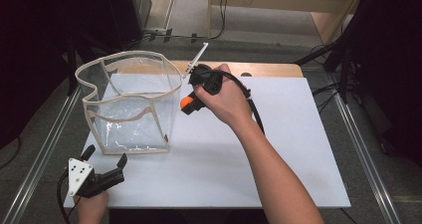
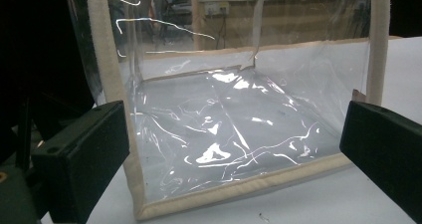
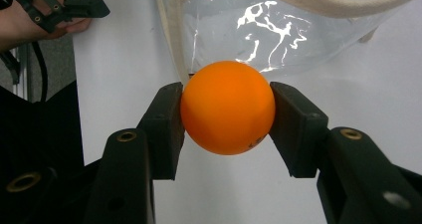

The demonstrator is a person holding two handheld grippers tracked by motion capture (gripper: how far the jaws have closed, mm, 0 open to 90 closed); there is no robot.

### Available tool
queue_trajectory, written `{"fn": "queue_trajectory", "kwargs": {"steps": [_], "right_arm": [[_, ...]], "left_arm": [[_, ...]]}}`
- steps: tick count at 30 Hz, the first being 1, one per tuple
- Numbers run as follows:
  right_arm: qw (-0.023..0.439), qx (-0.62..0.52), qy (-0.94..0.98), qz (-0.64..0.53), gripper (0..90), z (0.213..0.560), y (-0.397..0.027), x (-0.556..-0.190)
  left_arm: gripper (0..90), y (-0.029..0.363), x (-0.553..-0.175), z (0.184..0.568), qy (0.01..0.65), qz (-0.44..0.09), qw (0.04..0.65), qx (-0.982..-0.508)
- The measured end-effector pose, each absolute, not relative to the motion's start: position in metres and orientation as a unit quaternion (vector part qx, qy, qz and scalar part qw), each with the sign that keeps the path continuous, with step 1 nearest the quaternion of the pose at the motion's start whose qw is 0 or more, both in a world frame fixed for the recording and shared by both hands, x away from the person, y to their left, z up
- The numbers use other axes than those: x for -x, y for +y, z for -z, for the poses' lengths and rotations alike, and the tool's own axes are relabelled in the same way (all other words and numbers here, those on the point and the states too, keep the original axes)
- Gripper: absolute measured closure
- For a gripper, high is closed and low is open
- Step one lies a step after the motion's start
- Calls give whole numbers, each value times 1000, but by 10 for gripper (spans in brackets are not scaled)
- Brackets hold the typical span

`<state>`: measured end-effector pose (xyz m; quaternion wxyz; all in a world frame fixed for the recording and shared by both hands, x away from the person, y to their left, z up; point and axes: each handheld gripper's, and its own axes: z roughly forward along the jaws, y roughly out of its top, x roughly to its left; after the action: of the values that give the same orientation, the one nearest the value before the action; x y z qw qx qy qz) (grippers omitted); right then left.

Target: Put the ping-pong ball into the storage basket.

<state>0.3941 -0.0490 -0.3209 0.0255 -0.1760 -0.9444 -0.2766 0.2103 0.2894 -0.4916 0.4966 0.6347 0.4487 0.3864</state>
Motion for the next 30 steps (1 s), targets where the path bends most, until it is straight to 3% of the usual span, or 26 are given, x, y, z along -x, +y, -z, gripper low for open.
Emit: {"fn": "queue_trajectory", "kwargs": {"steps": [30], "right_arm": [[22,171,-944,280,483,300,-42,-400]], "left_arm": [[0,290,-210,492,449,-385,497,-634]]}}
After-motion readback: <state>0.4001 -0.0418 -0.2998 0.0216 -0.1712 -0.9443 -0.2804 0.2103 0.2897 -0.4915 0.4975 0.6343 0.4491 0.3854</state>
